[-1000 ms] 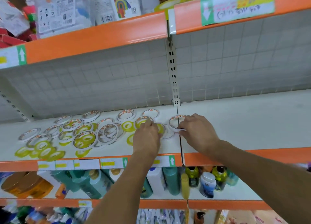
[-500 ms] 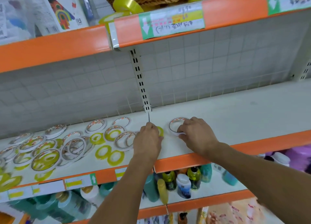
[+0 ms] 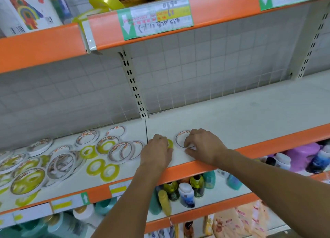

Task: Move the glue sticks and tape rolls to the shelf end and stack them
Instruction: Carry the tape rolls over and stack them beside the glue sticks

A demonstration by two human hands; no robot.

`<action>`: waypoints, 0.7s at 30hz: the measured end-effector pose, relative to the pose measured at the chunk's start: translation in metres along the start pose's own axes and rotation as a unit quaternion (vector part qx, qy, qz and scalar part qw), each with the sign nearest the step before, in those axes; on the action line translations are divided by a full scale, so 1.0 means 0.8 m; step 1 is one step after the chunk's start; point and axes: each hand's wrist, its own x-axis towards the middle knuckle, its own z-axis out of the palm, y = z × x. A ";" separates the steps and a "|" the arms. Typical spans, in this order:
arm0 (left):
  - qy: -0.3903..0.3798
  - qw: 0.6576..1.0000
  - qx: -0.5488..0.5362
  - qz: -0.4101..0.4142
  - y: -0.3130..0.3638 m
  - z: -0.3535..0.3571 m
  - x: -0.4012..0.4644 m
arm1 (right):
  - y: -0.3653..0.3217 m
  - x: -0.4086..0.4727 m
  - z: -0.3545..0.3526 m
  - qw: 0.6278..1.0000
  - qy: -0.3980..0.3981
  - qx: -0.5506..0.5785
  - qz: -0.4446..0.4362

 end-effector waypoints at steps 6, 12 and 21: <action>-0.021 0.999 -0.026 -0.008 -0.005 0.000 0.005 | -0.001 0.009 0.003 0.999 0.003 0.022 0.032; -0.034 0.999 -0.032 -0.004 -0.008 0.001 0.013 | 0.007 0.016 0.011 0.994 -0.030 0.059 0.092; -0.038 0.999 -0.028 0.009 0.005 -0.009 0.023 | 0.016 0.008 -0.009 0.996 0.013 0.023 0.088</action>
